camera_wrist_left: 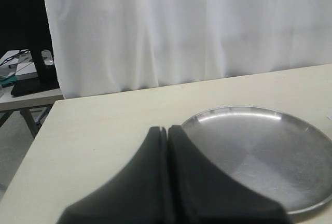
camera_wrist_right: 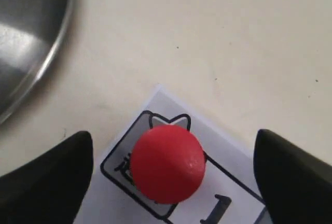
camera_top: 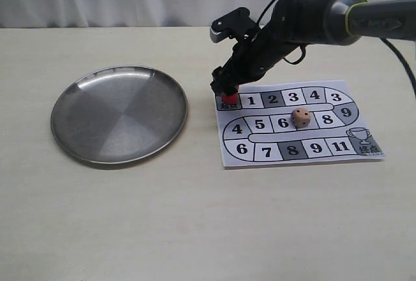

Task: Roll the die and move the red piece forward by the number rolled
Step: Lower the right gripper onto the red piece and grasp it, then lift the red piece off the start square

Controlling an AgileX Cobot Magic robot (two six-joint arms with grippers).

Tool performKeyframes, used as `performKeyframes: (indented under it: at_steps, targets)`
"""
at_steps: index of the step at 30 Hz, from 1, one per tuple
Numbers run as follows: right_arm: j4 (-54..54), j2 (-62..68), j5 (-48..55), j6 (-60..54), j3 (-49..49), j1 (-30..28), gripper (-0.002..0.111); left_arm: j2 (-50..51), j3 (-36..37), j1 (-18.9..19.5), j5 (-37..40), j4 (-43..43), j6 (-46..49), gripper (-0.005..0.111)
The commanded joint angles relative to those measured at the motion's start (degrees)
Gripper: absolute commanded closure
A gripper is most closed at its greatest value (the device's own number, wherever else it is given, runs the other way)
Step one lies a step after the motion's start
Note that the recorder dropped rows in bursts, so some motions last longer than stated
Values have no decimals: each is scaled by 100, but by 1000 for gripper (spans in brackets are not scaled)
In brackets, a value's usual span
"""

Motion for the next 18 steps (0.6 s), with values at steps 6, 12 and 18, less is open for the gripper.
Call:
performKeyframes:
  at_steps: [6, 12, 18]
  targets:
    - [-67, 264, -222, -56, -32, -35, 96, -15, 10, 19, -52, -3, -5, 107]
    - [-27, -101, -75, -30, -32, -35, 104, -15, 10, 19, -52, -3, -5, 107]
    - [-51, -839, -61, -30, -32, -35, 104, -15, 10, 19, -52, -3, -5, 107]
